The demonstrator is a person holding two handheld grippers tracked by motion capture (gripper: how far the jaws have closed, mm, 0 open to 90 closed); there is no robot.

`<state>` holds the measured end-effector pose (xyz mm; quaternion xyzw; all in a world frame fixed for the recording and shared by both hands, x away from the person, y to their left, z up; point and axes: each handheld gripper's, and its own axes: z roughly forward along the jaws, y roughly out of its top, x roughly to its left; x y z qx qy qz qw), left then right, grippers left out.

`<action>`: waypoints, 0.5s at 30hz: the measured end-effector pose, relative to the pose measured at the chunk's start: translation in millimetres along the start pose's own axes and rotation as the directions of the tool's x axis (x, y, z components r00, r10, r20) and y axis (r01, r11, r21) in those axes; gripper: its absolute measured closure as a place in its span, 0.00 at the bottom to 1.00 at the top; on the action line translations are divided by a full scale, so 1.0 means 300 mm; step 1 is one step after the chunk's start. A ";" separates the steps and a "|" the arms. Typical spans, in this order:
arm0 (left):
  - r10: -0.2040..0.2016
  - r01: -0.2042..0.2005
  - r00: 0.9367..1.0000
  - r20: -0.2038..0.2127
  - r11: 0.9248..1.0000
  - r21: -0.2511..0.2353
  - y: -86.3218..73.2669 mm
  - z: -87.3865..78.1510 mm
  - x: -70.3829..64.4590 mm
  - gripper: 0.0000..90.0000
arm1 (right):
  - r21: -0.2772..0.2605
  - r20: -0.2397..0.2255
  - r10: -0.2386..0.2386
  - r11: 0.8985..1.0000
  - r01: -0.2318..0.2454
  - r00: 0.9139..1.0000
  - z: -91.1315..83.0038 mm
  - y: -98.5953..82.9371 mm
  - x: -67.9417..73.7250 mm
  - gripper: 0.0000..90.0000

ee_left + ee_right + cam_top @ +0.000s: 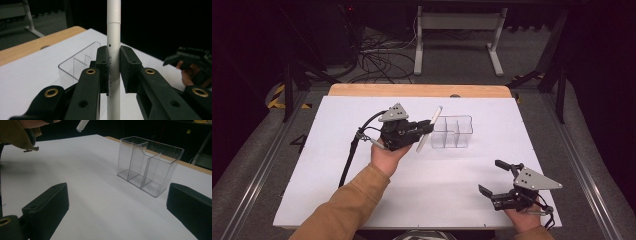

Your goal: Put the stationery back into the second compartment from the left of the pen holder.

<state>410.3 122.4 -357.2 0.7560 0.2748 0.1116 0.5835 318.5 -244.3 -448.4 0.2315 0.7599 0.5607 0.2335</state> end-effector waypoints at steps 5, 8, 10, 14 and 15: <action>0.003 -0.002 1.000 0.015 0.999 -0.052 0.005 0.008 0.004 0.87 | -0.003 -0.003 0.005 1.000 -0.005 1.000 -0.001 0.000 0.000 0.05; 0.036 -0.035 0.999 0.015 0.997 -0.071 0.005 0.014 0.002 0.87 | -0.003 -0.003 0.004 1.000 -0.004 1.000 -0.001 0.000 0.000 0.05; 0.065 -0.065 0.998 0.001 0.995 -0.070 0.004 0.018 0.002 0.87 | -0.004 -0.006 0.004 1.000 -0.004 1.000 0.000 0.000 0.000 0.05; 0.061 -0.060 0.998 0.010 0.995 -0.078 0.004 0.021 0.006 0.87 | -0.004 -0.006 0.004 1.000 -0.004 1.000 0.001 0.000 0.000 0.05; 0.054 -0.053 0.999 0.009 0.995 -0.087 0.006 0.020 0.006 0.87 | -0.005 -0.007 0.004 1.000 -0.004 1.000 0.001 -0.001 0.000 0.05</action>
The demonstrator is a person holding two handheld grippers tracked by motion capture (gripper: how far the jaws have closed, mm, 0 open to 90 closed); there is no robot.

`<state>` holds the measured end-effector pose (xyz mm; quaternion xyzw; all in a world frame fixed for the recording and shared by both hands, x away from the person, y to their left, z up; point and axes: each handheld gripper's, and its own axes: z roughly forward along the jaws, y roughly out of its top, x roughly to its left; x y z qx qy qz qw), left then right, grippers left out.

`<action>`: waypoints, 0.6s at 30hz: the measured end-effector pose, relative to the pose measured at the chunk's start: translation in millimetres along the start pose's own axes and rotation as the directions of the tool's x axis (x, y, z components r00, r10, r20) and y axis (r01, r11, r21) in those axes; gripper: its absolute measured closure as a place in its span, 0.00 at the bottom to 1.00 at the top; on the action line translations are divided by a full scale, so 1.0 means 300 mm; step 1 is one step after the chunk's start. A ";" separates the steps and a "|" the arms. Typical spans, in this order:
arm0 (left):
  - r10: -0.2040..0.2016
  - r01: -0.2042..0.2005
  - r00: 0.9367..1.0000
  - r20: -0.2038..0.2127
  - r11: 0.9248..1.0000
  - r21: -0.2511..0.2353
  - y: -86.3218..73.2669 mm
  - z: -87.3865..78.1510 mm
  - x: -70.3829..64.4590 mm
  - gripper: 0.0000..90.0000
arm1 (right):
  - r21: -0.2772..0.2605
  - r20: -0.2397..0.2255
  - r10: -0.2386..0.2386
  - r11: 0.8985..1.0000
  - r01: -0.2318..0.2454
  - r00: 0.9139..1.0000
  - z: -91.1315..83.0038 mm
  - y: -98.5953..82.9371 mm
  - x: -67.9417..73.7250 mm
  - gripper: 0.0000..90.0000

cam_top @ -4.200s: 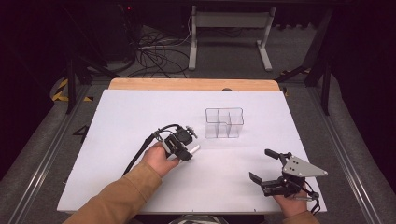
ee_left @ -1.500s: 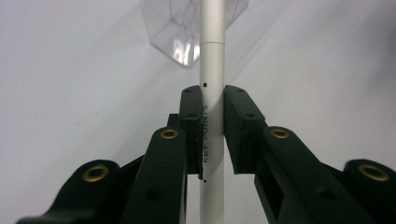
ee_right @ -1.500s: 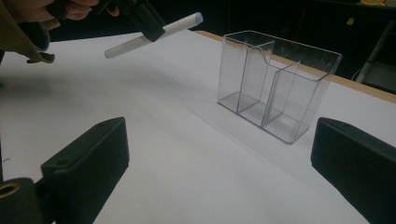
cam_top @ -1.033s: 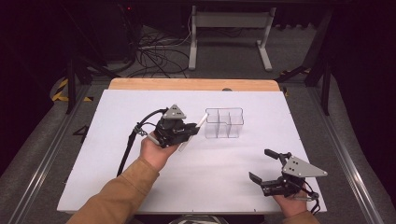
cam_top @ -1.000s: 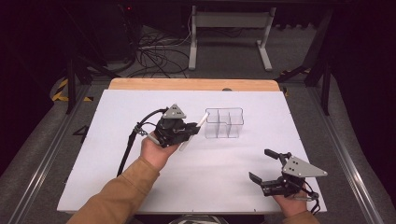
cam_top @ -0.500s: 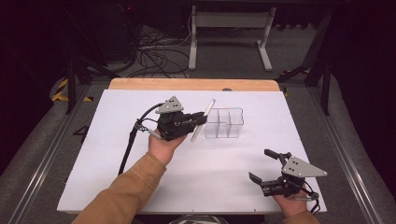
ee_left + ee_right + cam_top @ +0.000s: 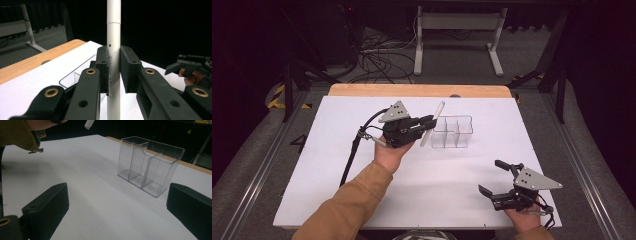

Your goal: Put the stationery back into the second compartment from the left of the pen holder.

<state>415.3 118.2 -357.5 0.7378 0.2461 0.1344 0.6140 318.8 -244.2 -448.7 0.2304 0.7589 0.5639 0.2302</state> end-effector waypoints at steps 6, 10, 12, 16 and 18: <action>-0.032 0.032 0.999 0.022 0.999 -0.018 0.008 0.006 0.003 0.87 | 0.001 -0.001 0.002 1.000 -0.002 1.000 0.000 0.000 0.001 0.05; -0.010 0.010 1.000 0.026 1.000 -0.025 0.007 0.020 -0.002 0.87 | -0.001 -0.004 0.000 1.000 0.000 1.000 -0.001 0.001 0.001 0.05; -0.014 0.015 0.999 0.032 0.999 -0.032 0.007 0.030 0.000 0.87 | -0.001 -0.004 -0.001 1.000 0.001 1.000 -0.002 0.000 0.000 0.05; -0.025 0.027 0.999 0.037 0.999 -0.031 0.016 0.053 0.007 0.87 | 0.000 -0.006 -0.002 1.000 0.002 1.000 -0.002 0.000 0.000 0.05; -0.021 0.021 0.999 0.038 1.000 -0.016 0.026 0.074 0.007 0.87 | 0.000 -0.008 -0.003 1.000 0.003 1.000 -0.002 0.000 0.001 0.05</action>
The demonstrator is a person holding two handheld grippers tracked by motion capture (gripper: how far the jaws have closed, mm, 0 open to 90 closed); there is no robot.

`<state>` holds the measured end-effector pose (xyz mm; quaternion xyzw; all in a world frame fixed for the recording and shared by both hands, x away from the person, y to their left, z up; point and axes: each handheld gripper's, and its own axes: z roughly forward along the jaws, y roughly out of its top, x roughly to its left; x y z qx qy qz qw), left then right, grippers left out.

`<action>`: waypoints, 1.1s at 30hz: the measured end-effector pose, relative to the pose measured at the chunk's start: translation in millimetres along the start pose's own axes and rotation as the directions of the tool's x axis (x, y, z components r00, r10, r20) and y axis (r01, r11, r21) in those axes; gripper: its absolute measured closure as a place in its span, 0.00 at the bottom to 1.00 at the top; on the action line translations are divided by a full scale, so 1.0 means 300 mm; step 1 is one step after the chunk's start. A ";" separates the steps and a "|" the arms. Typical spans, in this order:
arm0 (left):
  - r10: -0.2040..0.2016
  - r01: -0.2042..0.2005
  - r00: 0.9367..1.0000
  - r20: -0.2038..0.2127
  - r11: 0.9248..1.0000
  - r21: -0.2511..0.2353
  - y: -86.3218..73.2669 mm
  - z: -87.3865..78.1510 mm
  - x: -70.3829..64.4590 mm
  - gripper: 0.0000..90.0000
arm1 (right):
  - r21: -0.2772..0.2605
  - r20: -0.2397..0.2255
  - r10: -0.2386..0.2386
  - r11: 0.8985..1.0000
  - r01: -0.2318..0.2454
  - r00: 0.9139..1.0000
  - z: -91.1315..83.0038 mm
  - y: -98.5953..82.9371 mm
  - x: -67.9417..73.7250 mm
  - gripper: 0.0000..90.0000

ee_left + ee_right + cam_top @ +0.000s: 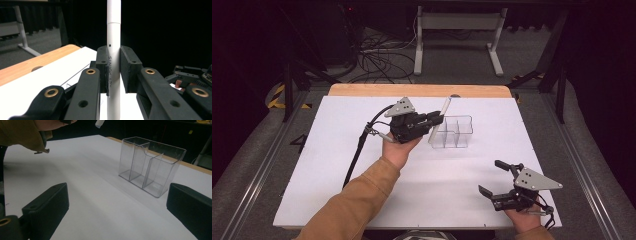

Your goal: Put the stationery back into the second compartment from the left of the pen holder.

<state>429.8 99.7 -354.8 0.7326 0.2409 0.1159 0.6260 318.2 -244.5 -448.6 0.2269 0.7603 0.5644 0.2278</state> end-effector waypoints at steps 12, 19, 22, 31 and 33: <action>-0.012 0.012 1.000 0.004 1.000 0.005 0.029 0.088 0.010 0.87 | -0.003 -0.002 0.002 1.000 -0.002 1.000 -0.004 0.000 -0.001 0.05; -0.001 0.001 1.000 0.001 1.000 0.003 0.055 0.131 0.008 0.87 | -0.005 -0.003 0.004 1.000 -0.004 1.000 -0.005 0.000 0.000 0.05; 0.001 -0.001 1.000 -0.002 1.000 0.008 0.058 0.146 0.012 0.87 | -0.003 -0.006 0.002 1.000 -0.002 1.000 -0.006 0.000 -0.002 0.05; -0.002 0.002 1.000 -0.007 1.000 0.011 0.059 0.191 0.025 0.87 | -0.007 -0.002 0.003 1.000 -0.003 1.000 -0.007 -0.001 -0.004 0.05; -0.003 0.003 1.000 -0.006 1.000 0.008 0.057 0.204 0.026 0.87 | -0.006 -0.004 0.003 1.000 -0.003 1.000 -0.007 -0.001 -0.003 0.05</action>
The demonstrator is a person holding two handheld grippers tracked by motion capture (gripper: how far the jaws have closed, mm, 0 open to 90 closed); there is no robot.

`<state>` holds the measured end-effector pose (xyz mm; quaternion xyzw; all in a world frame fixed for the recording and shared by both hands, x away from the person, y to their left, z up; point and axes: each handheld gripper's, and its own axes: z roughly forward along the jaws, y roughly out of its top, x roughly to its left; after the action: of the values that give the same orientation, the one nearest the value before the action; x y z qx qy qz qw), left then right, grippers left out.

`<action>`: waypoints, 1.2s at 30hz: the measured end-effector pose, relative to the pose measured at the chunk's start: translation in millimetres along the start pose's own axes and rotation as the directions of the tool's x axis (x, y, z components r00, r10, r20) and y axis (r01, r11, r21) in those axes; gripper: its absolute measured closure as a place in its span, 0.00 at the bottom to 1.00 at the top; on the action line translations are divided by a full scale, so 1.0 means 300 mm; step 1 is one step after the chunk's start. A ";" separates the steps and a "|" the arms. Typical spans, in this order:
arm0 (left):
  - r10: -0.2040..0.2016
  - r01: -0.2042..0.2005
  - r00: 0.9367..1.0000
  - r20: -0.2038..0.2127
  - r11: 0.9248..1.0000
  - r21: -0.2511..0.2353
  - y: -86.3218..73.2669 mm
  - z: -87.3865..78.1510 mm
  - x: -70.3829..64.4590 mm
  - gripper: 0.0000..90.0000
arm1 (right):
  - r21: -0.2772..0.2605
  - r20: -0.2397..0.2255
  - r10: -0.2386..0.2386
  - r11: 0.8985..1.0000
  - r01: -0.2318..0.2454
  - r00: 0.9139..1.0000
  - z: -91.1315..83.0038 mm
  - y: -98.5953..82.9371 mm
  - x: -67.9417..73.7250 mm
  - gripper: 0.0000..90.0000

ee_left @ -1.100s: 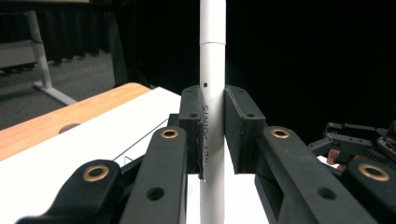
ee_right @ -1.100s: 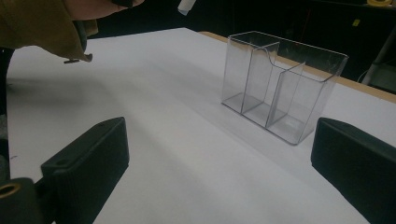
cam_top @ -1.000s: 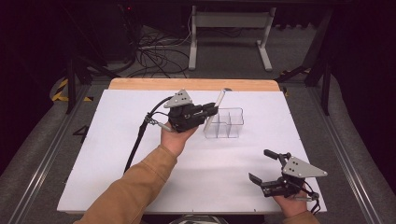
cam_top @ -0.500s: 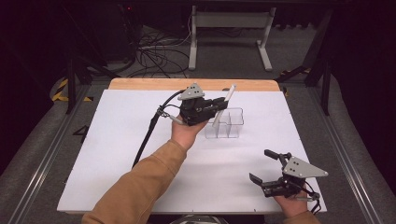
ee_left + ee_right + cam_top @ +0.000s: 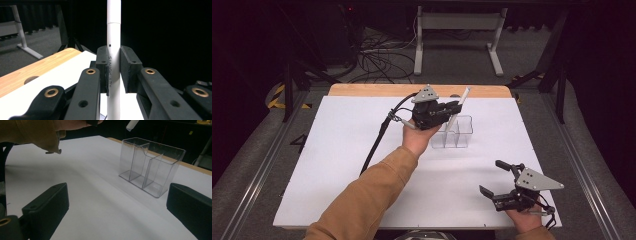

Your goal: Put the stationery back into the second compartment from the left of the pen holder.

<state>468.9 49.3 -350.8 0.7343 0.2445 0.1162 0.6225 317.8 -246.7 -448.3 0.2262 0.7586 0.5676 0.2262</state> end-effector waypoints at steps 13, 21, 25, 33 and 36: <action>0.018 -0.019 0.999 -0.038 1.000 -0.021 -0.029 0.069 0.020 0.87 | -0.003 -0.002 -0.003 1.000 0.003 1.000 -0.003 -0.001 -0.003 0.05; 0.035 -0.037 0.998 -0.059 0.999 -0.029 -0.043 0.085 0.033 0.87 | -0.002 -0.004 -0.007 1.000 0.007 1.000 -0.003 -0.002 -0.004 0.05; 0.047 -0.049 0.997 -0.057 0.998 -0.026 -0.049 0.090 0.031 0.87 | -0.003 -0.004 -0.005 1.000 0.005 1.000 -0.003 -0.001 -0.003 0.05; 0.059 -0.060 0.996 -0.062 0.998 -0.018 -0.057 0.095 0.034 0.87 | -0.004 -0.005 -0.005 1.000 0.005 1.000 -0.004 -0.001 -0.002 0.05; 0.063 -0.064 0.996 -0.069 0.998 -0.011 -0.061 0.097 0.041 0.87 | -0.005 -0.006 -0.003 1.000 0.003 1.000 -0.005 -0.001 -0.002 0.05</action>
<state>489.2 32.6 -376.0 0.7331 0.2414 0.1627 0.6147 317.4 -248.2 -448.1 0.2226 0.7583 0.5698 0.2254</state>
